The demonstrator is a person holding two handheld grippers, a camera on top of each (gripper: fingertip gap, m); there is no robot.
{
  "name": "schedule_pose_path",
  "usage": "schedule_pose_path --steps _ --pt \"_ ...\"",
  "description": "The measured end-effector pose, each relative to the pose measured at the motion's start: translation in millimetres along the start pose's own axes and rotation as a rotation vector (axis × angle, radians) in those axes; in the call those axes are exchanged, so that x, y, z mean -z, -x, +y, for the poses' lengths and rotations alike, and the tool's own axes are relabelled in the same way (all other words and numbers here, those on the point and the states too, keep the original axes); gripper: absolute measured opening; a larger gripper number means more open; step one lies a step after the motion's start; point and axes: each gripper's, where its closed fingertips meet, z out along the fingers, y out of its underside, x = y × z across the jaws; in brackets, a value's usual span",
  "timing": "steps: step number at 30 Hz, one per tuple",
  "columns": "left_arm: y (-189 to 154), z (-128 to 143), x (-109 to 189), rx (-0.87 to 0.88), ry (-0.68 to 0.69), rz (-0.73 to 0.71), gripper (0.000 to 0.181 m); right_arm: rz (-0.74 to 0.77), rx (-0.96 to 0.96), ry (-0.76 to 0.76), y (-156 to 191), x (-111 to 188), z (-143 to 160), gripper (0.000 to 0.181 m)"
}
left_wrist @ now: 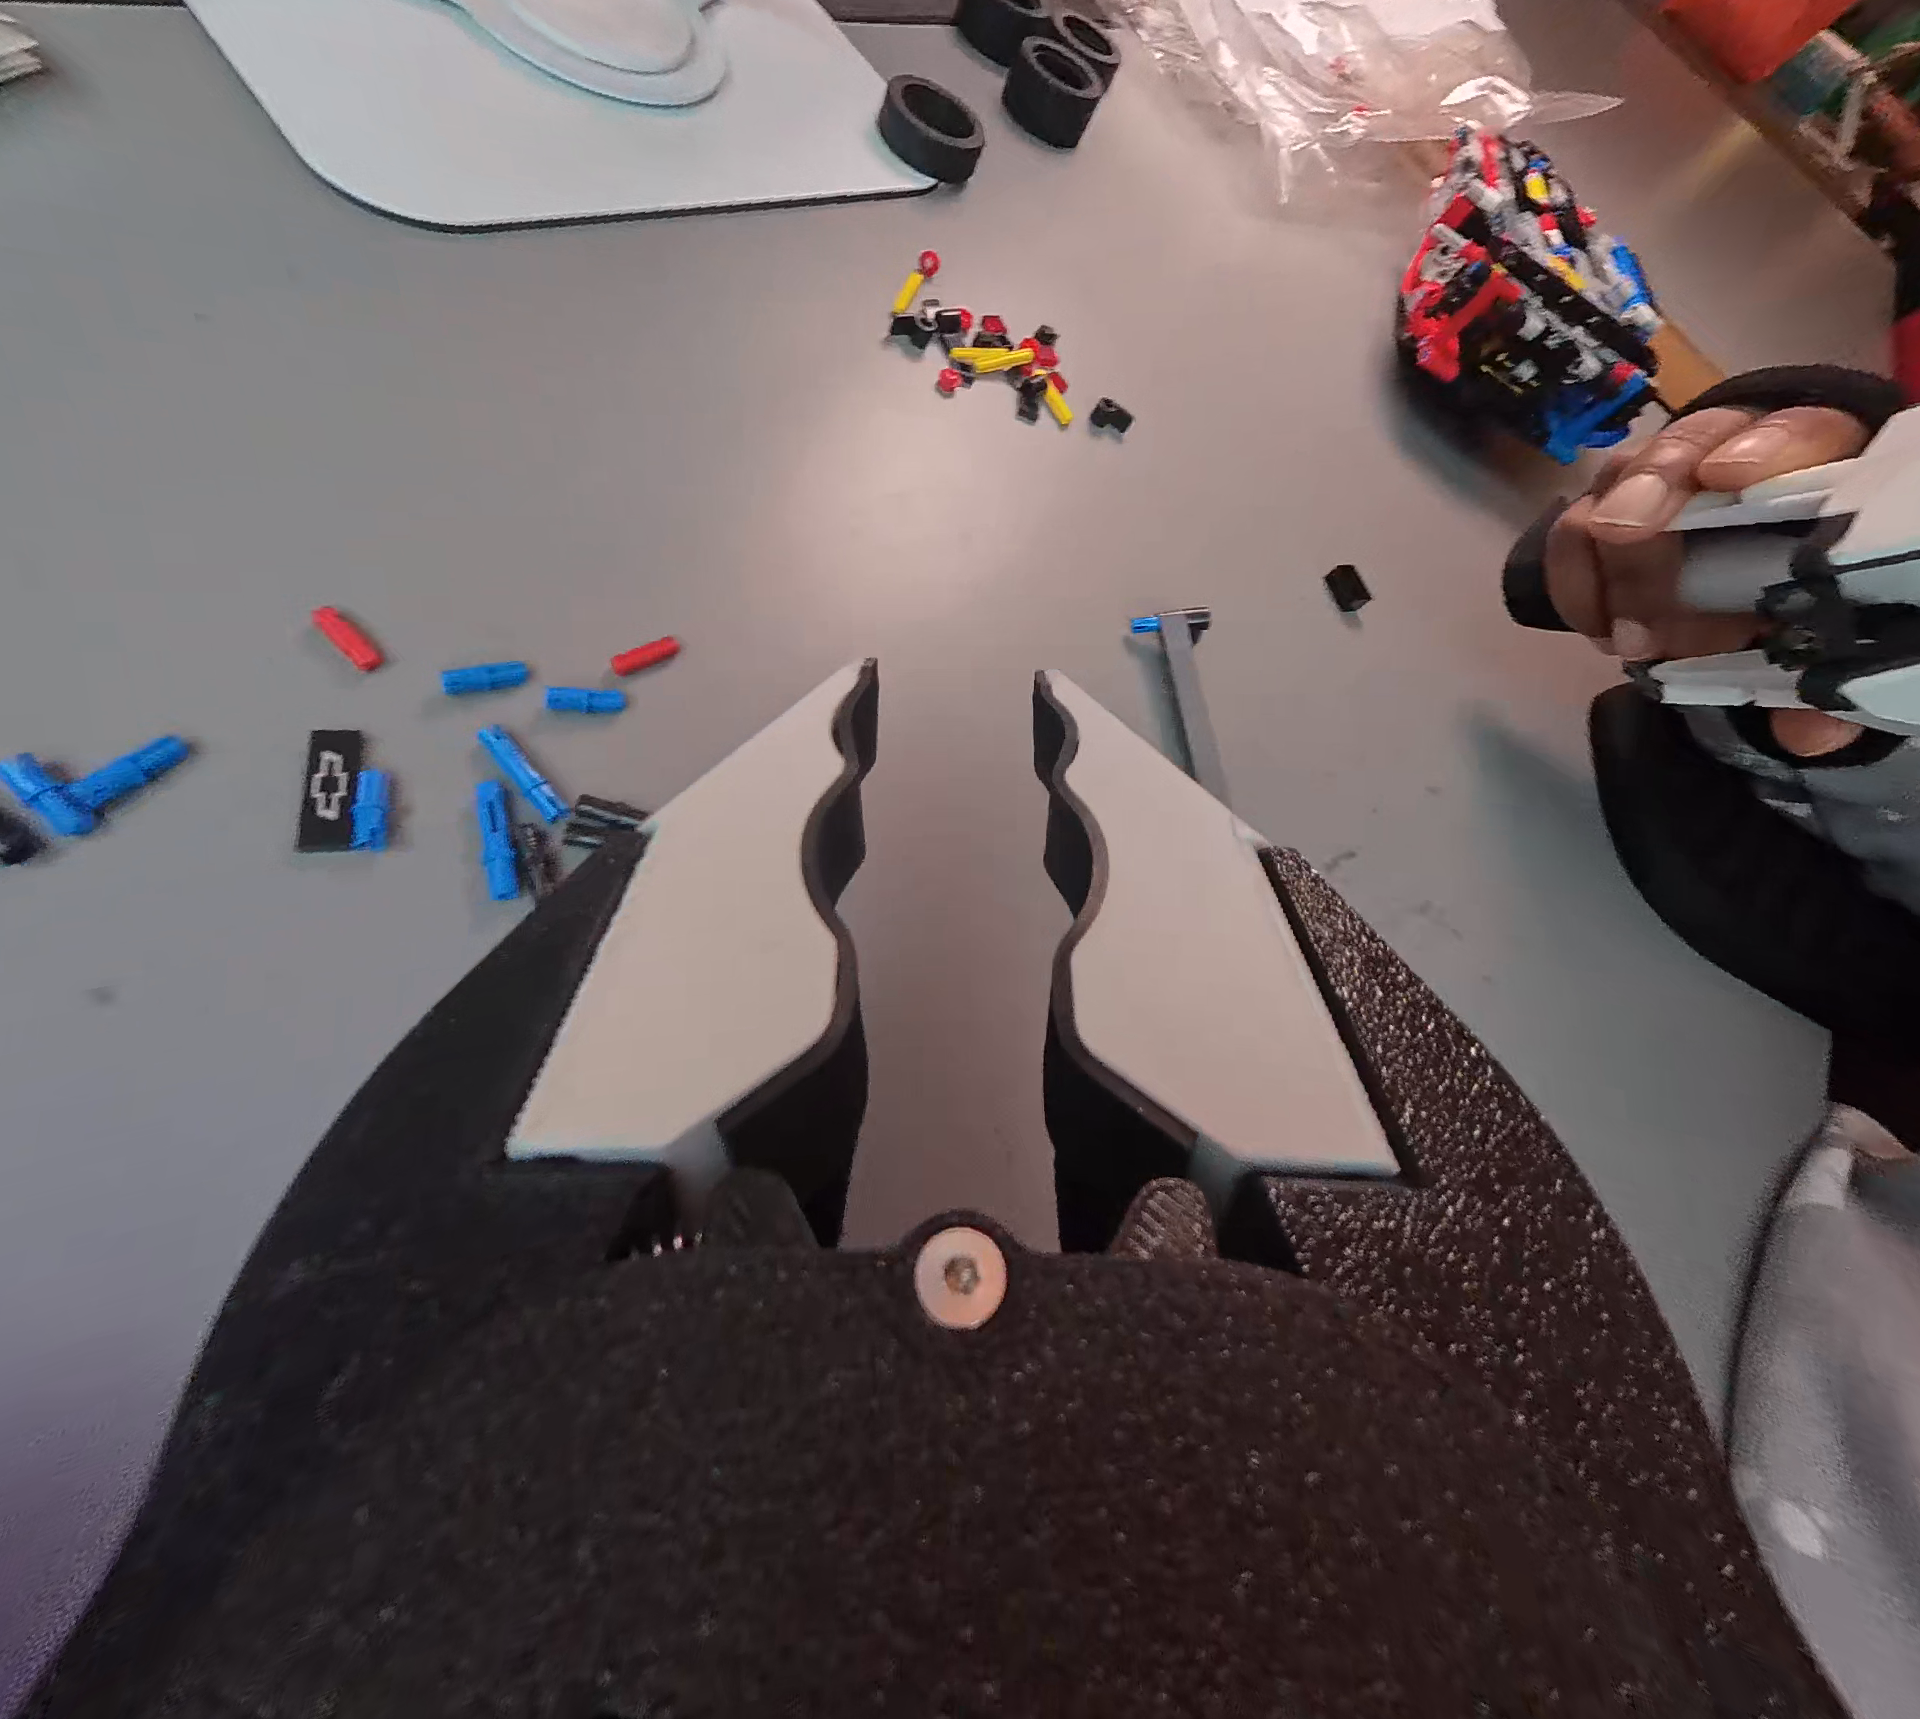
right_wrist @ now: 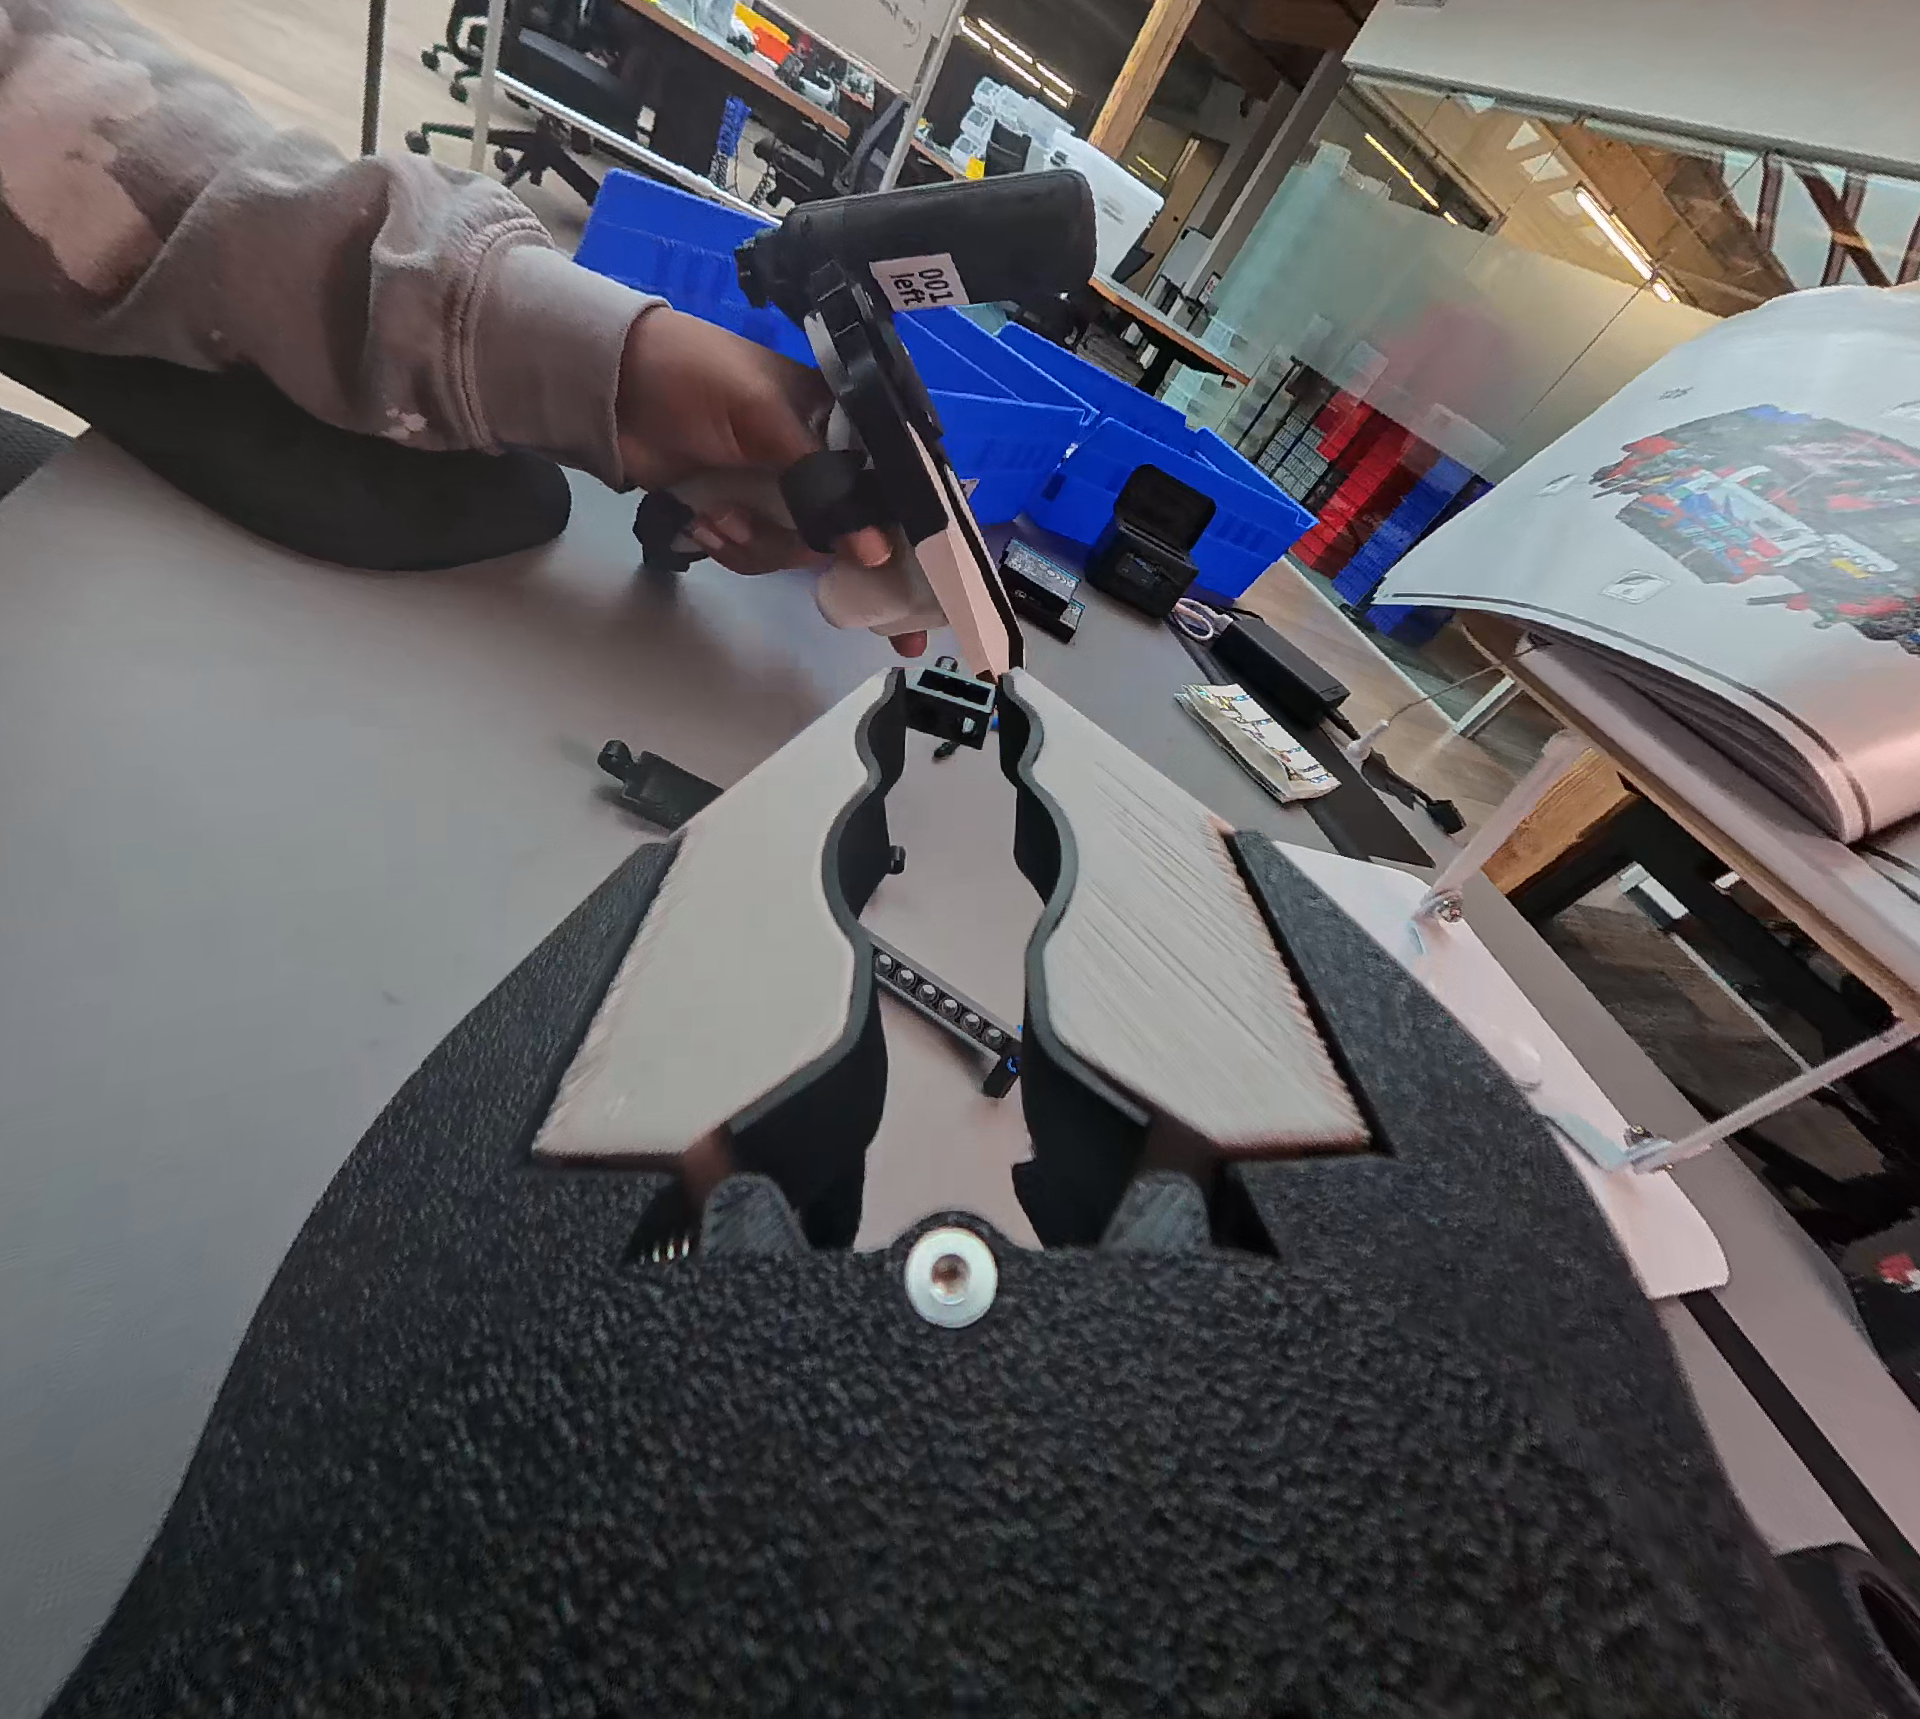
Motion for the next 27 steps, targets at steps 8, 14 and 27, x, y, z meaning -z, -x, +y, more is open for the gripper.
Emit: schedule_pose_path --steps 8,14,27 --pt "26.3 -8.0 12.2 0.009 -0.038 -0.113 0.035 -0.003 -0.005 0.033 0.3 -0.8 7.8 0.017" --pt "26.1 -26.3 24.6 -0.092 -0.134 -0.119 0.037 -0.007 0.004 0.039 2.0 -1.0 8.7 0.017" --pt "23.3 -42.3 37.2 -0.975 -0.170 -0.536 0.039 -0.015 0.016 0.050 3.1 1.3 10.2 0.018"
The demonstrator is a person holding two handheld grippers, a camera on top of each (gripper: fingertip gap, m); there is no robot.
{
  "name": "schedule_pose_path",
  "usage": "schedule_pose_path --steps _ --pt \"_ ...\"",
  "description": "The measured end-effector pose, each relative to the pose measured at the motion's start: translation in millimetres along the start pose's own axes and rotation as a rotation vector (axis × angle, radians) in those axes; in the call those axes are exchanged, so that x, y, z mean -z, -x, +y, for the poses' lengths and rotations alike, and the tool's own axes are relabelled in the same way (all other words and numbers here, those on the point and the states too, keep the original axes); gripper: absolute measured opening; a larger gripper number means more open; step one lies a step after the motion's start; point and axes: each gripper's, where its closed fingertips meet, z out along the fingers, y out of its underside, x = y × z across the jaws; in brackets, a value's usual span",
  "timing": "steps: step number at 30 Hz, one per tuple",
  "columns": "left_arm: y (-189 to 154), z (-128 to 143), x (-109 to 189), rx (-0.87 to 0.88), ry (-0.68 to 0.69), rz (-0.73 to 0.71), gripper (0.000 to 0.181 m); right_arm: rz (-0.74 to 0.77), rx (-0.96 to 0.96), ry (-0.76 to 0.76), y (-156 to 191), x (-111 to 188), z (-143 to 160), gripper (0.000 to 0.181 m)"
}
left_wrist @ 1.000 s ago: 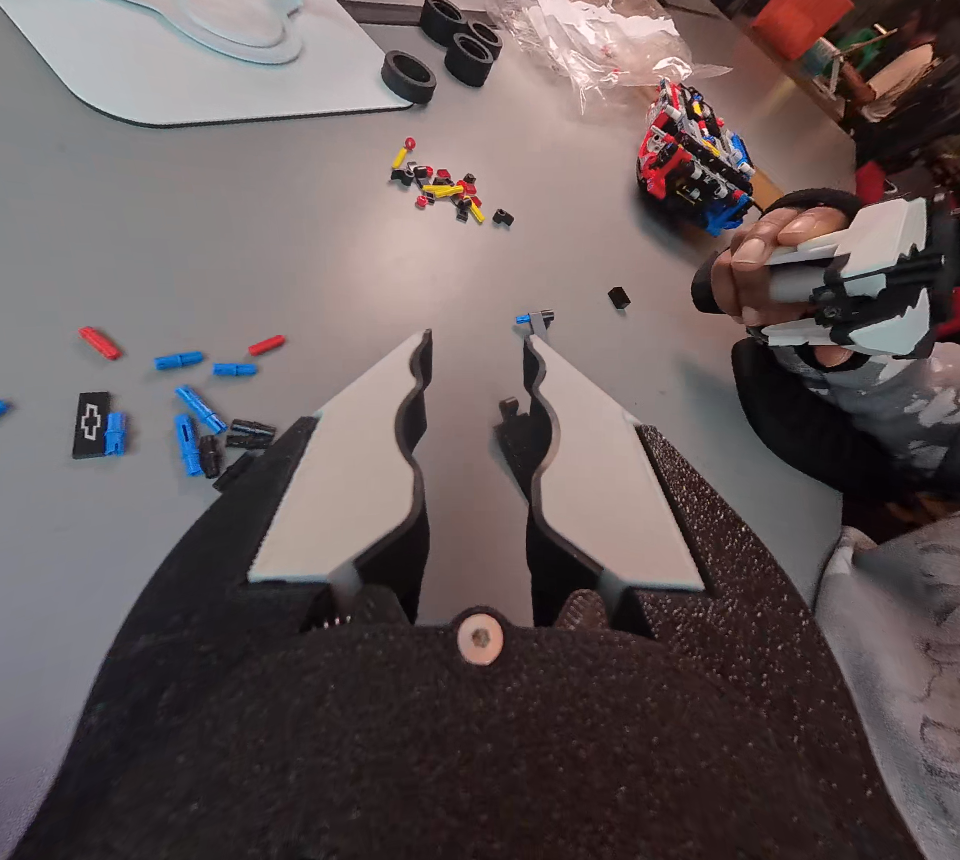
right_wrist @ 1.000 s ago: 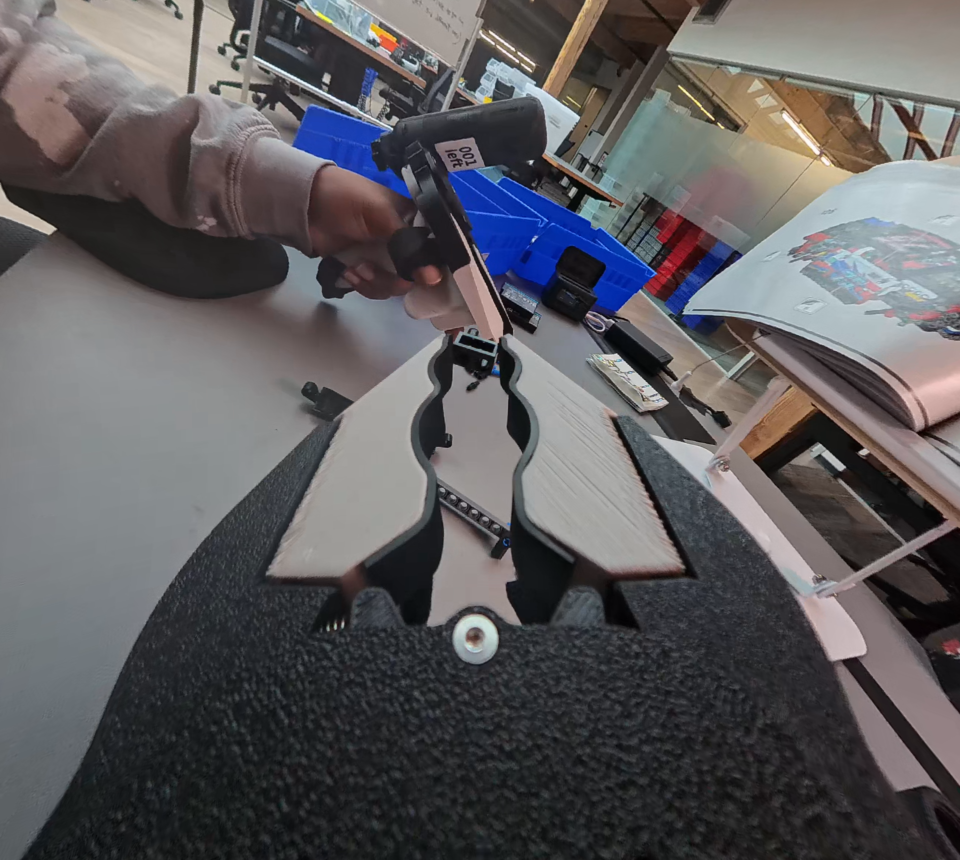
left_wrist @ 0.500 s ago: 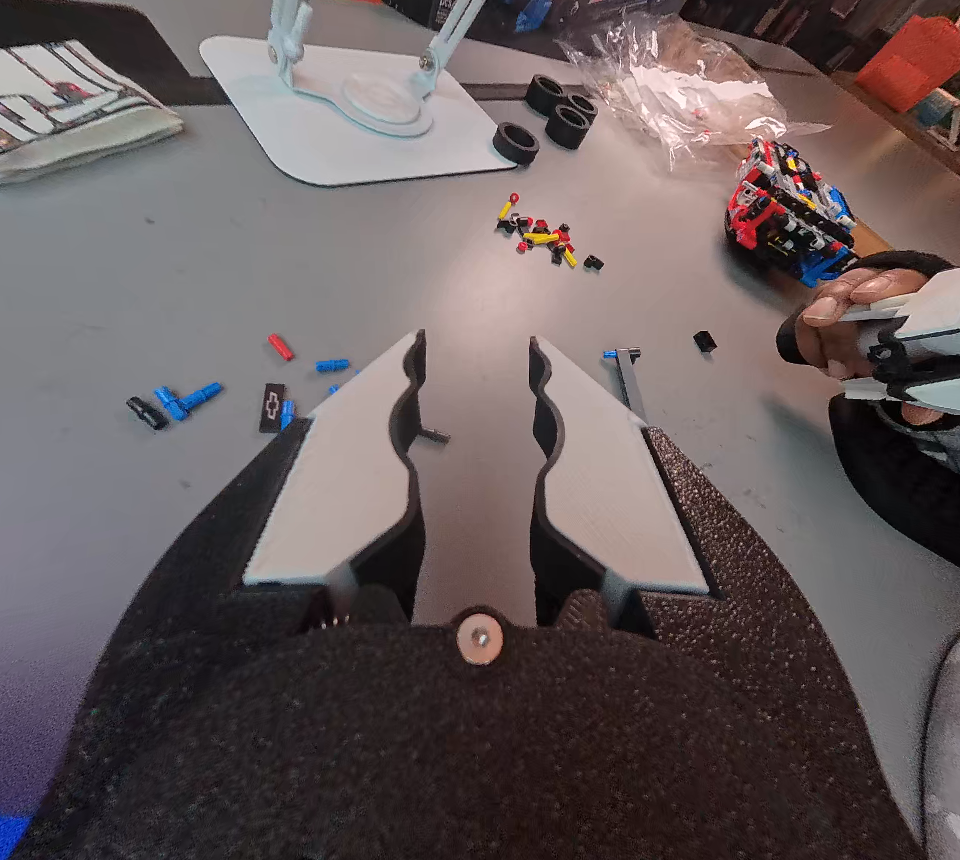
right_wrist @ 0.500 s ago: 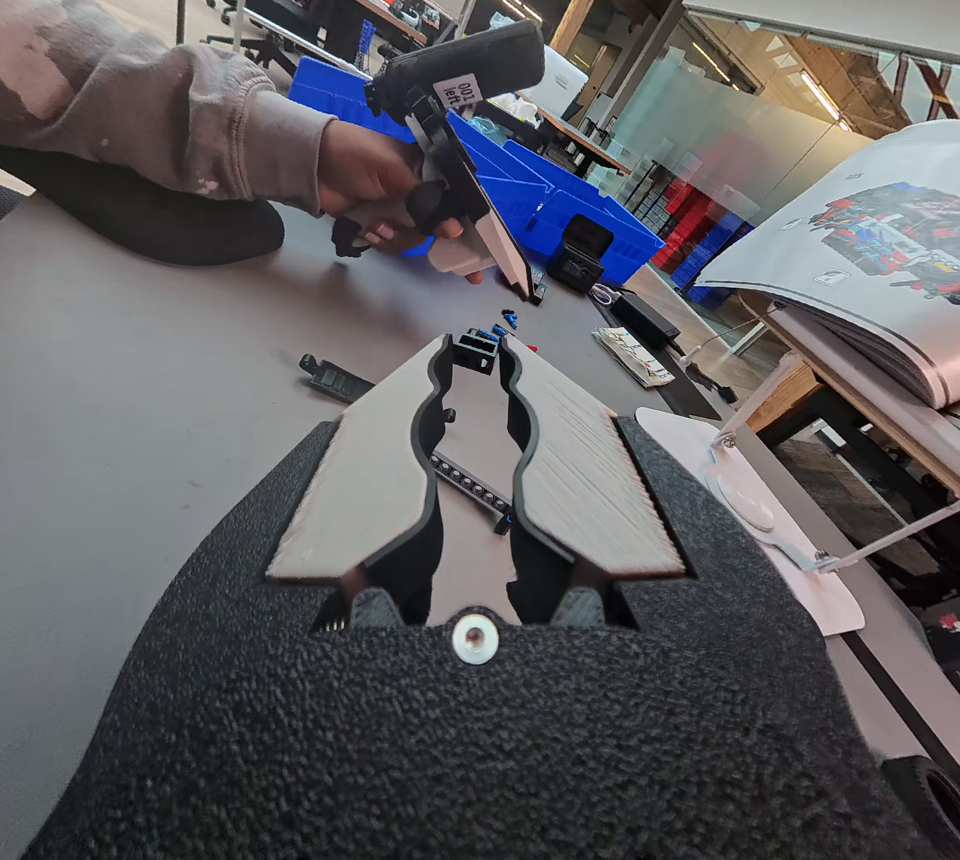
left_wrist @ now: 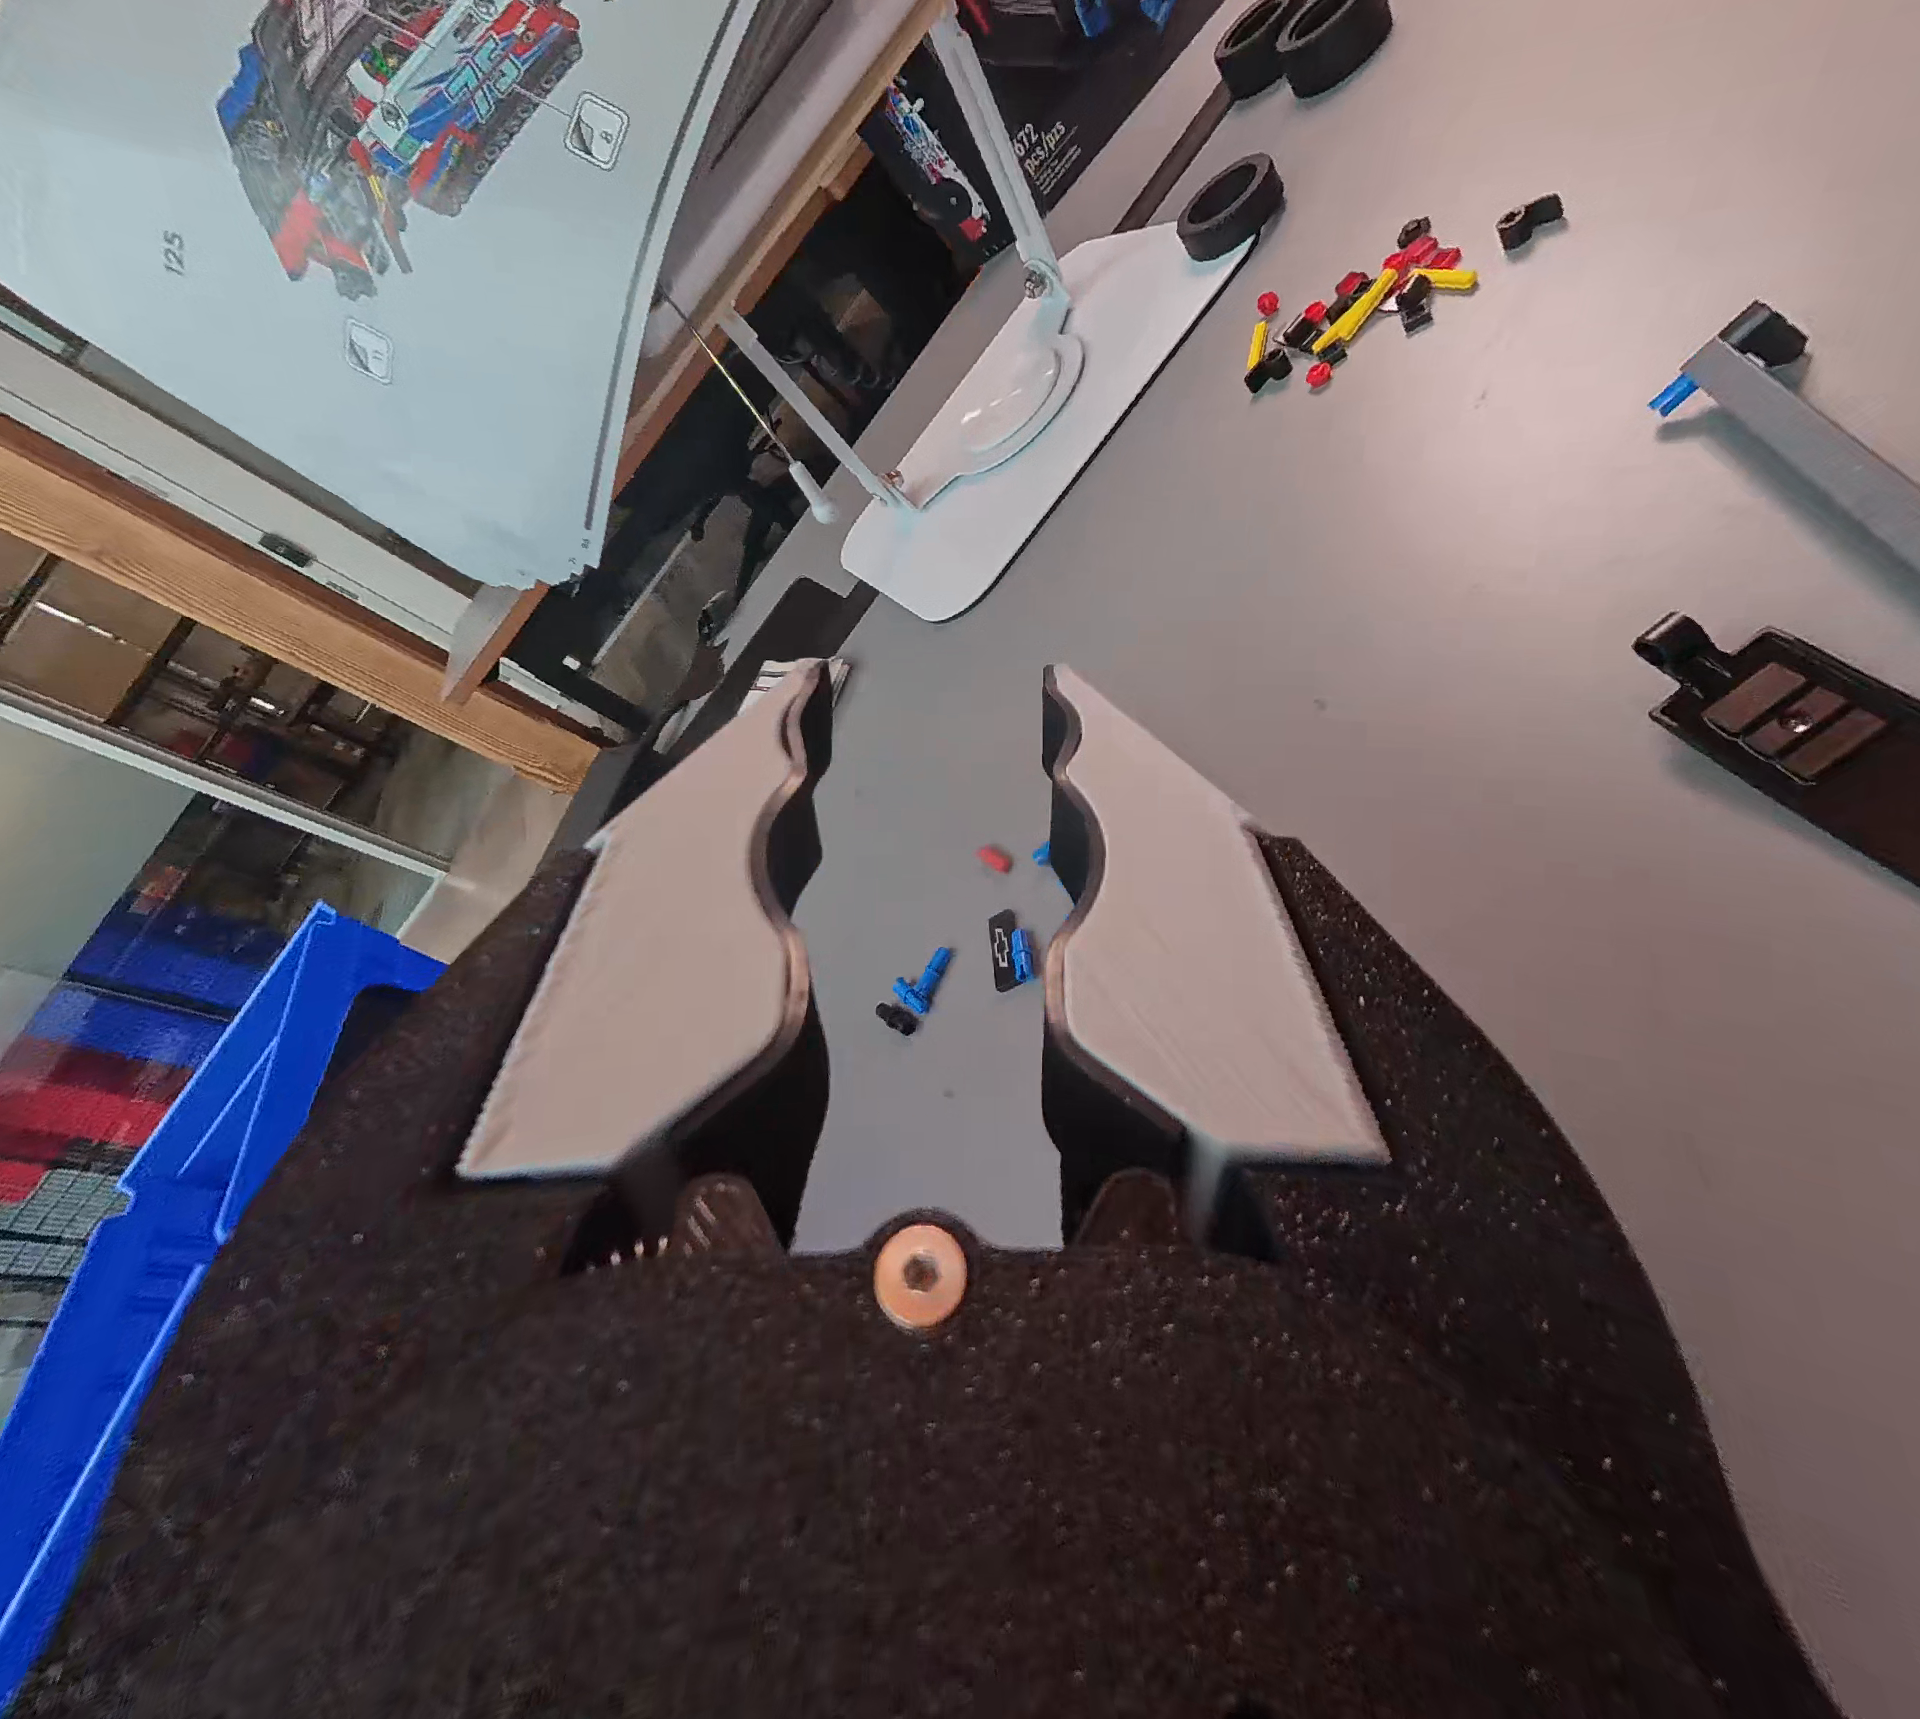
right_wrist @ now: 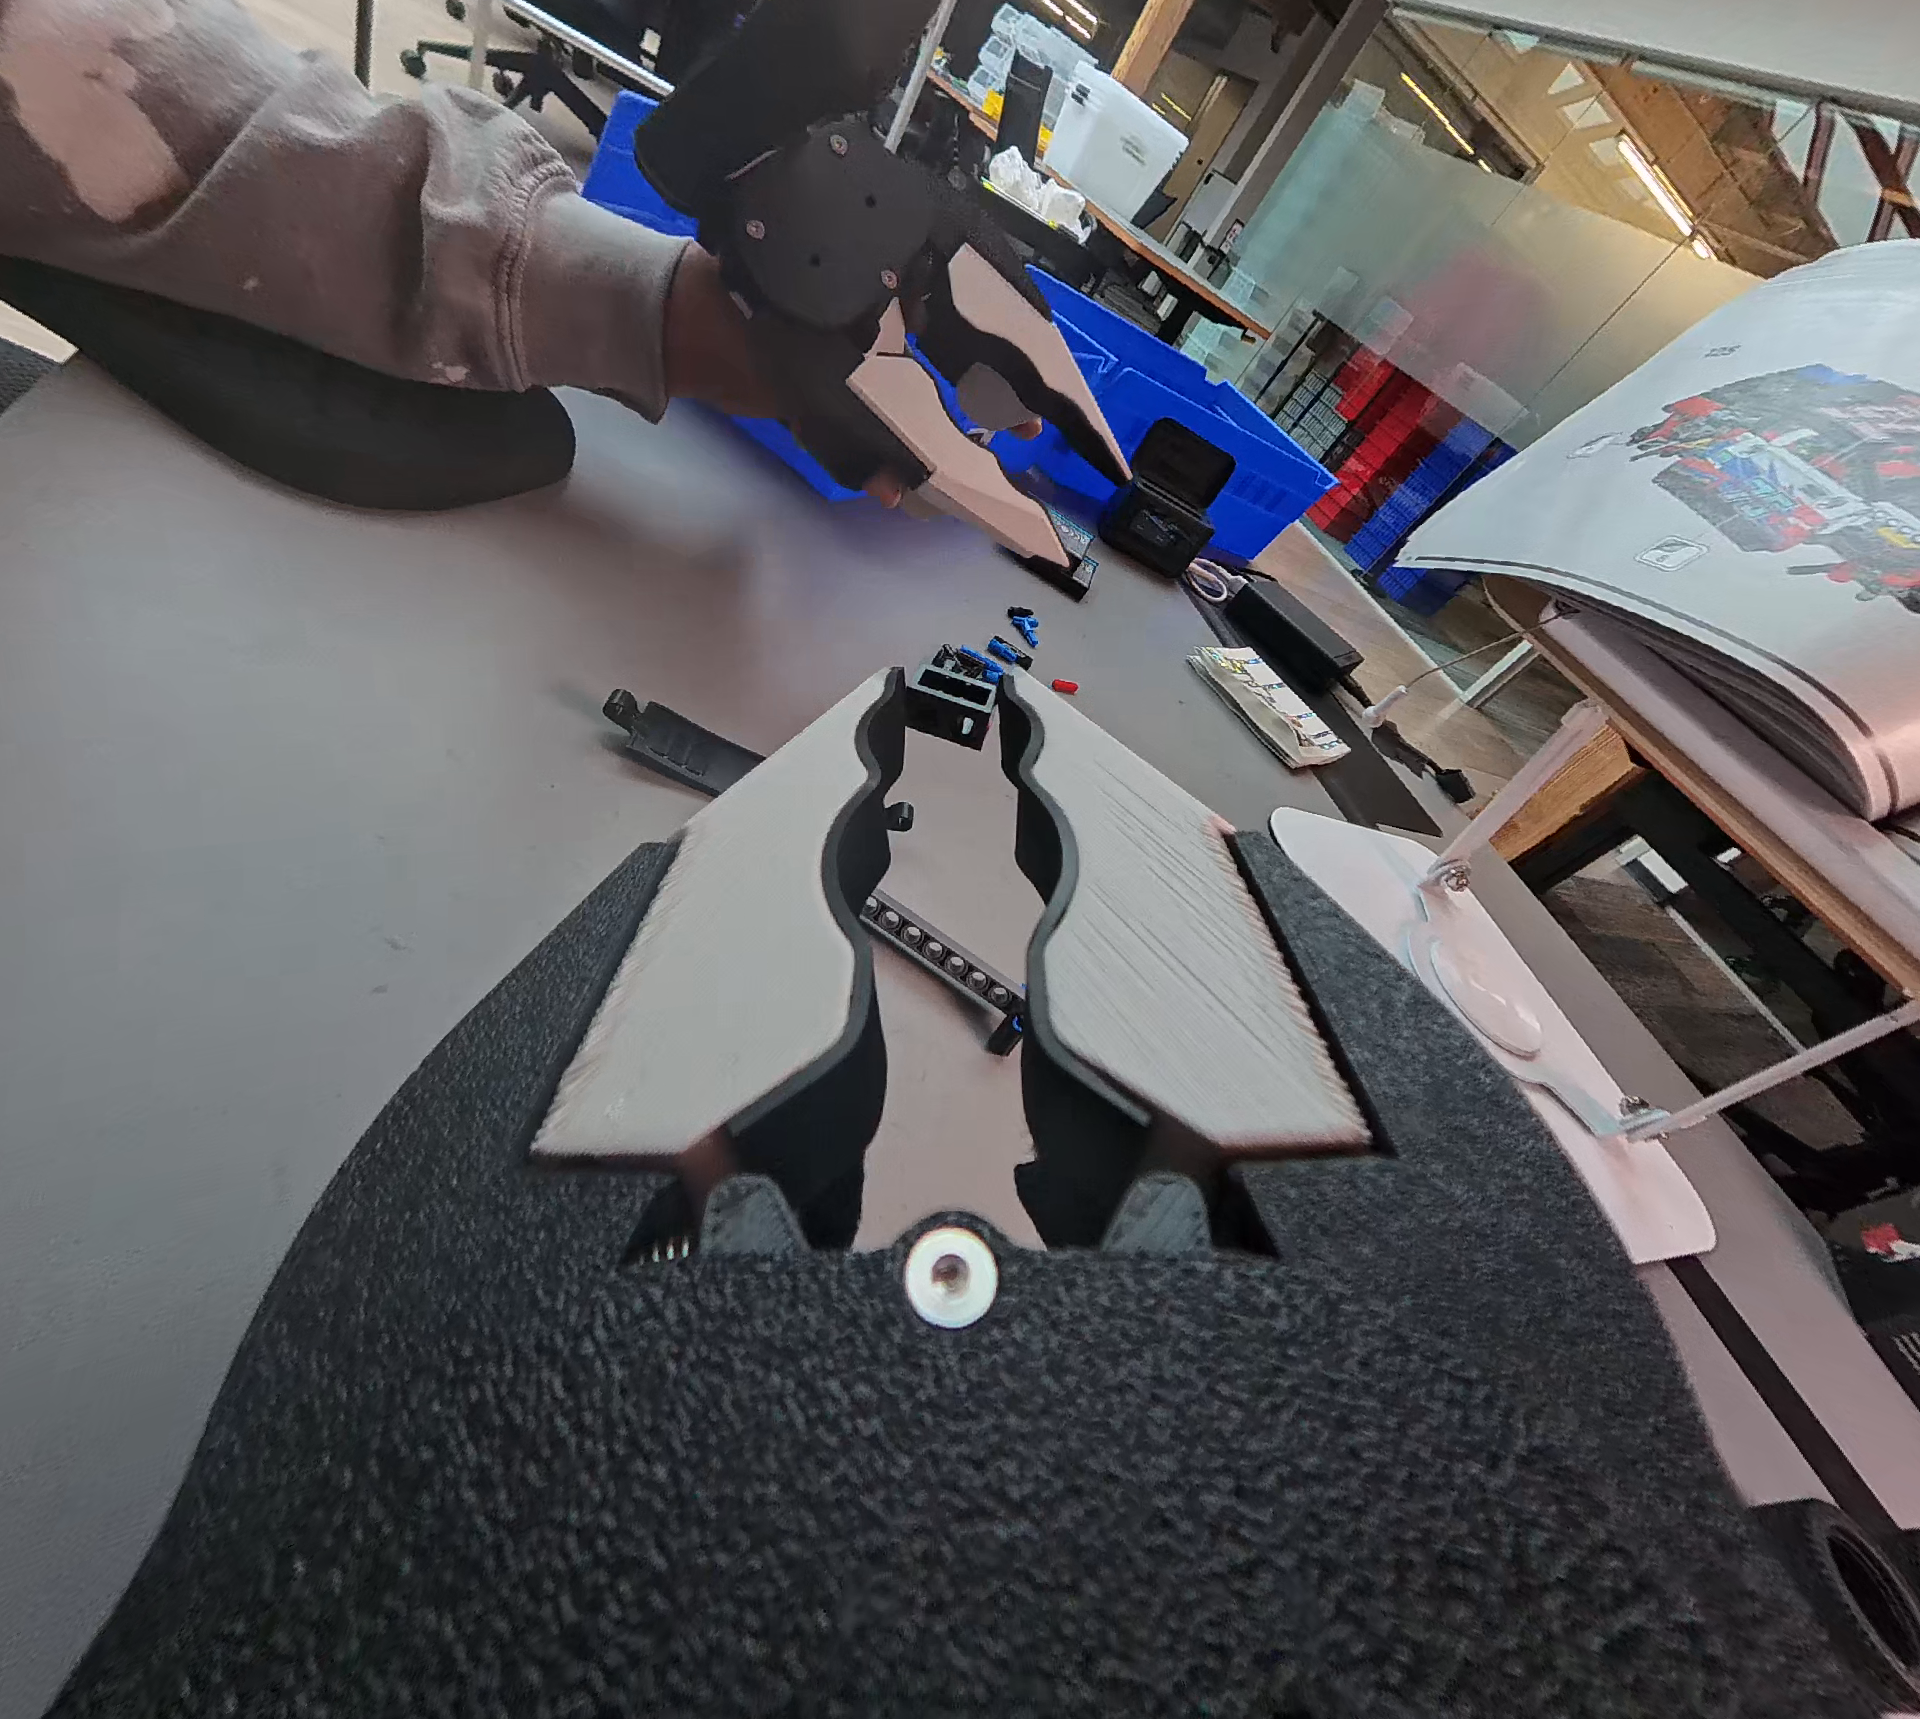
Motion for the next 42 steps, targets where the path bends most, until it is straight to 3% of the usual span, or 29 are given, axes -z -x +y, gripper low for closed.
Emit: schedule_pose_path --steps 3,5,8,11,14,20,27,37,40,42 --pt "-1.3 2.8 -1.2 0.081 0.004 0.031 0.033 -0.002 -0.003 0.006 0.2 -0.2 1.5 0.018" --pt "-8.9 -5.1 2.8 0.267 -0.037 0.149 0.000 0.000 -0.006 0.014 -0.4 -0.8 3.3 0.018" --pt "-27.1 -39.7 16.9 0.651 -0.178 0.465 0.000 -0.001 -0.012 0.019 0.1 -2.4 4.9 0.018" --pt "-44.2 -63.0 26.4 0.907 -0.256 0.694 0.000 -0.005 -0.012 0.028 2.3 -5.4 7.0 0.018" --pt "-72.1 -83.0 35.9 0.997 -0.265 0.893 0.026 -0.010 -0.004 0.037 5.4 -8.1 8.6 0.018" --pt "-118.8 -107.6 51.6 1.081 -0.196 1.176 0.023 -0.027 0.010 0.036 12.5 -12.3 8.0 0.018" --pt "-132.3 -109.4 58.3 1.097 -0.143 1.266 0.007 -0.062 0.018 0.001 21.4 -13.2 1.0 0.017" --pt "-127.6 -114.1 69.9 1.043 -0.142 1.310 0.001 -0.056 0.112 -0.017 24.9 -11.7 -13.7 0.016" --pt "-109.1 -115.0 69.1 0.990 -0.180 1.235 0.001 -0.041 0.086 -0.040 16.1 -4.1 -21.6 0.016" --pt "-55.2 -92.3 59.6 1.113 -0.236 1.069 0.000 0.017 0.019 -0.043 -7.8 16.2 -18.3 0.016"
